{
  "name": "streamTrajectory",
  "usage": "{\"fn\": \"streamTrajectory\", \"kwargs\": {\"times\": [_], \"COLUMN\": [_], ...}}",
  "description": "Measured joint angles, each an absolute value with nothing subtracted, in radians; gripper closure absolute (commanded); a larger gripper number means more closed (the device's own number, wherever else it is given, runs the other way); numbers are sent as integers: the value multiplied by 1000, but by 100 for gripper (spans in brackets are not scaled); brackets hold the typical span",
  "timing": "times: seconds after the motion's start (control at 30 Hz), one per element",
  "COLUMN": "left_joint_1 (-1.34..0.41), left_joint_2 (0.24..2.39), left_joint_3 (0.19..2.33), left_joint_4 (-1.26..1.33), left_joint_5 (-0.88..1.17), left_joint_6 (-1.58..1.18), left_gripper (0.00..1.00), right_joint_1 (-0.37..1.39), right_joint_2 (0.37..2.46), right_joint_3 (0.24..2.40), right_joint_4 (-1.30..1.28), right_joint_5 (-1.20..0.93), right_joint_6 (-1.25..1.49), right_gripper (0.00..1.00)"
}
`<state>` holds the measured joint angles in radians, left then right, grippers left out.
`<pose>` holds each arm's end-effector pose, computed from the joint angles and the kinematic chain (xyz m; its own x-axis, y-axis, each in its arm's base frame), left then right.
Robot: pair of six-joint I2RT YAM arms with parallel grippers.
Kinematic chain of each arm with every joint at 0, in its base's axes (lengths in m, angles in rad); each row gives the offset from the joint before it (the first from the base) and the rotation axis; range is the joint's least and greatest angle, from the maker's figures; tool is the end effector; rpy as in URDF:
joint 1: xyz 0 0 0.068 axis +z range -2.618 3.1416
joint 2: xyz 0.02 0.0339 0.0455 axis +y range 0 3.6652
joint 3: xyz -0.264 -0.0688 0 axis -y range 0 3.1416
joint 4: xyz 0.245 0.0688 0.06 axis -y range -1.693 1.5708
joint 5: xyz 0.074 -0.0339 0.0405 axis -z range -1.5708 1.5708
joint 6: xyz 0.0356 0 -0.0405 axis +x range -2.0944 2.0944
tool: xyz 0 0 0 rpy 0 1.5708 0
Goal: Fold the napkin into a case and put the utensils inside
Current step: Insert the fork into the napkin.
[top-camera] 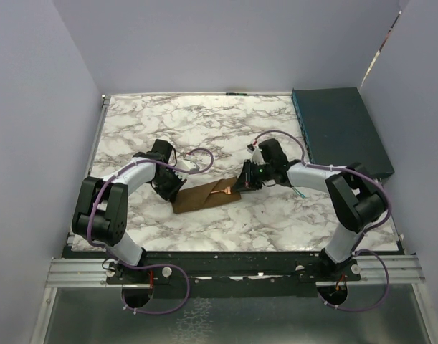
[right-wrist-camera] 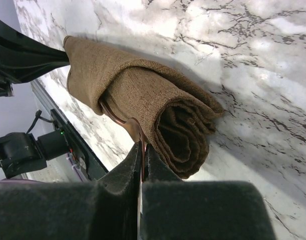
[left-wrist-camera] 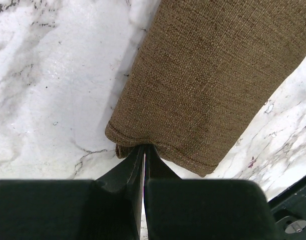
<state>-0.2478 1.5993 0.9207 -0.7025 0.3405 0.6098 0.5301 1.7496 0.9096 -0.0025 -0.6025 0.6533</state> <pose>0.2648 -0.0793 0.1647 -0.6131 0.7119 -0.3424 0.7848 0.5985 -0.1609 0.2865 0.1913 0.1538 -0.9623 0.0165 -0.2715 -0.1979 0.6424 0.7404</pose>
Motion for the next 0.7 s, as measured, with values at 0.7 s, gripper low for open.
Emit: {"fn": "streamTrajectory", "kwargs": {"times": [0.7], "left_joint_1": [-250], "left_joint_2": [1607], "left_joint_3": [926], "left_joint_4": [-704], "left_joint_5": [340], "left_joint_6": [594], "left_gripper": [98], "right_joint_1": [591], "right_joint_2": [1835], "right_joint_3": [981], "right_joint_4": [27], "right_joint_5": [-583], "right_joint_6": [652], "right_gripper": [68]}}
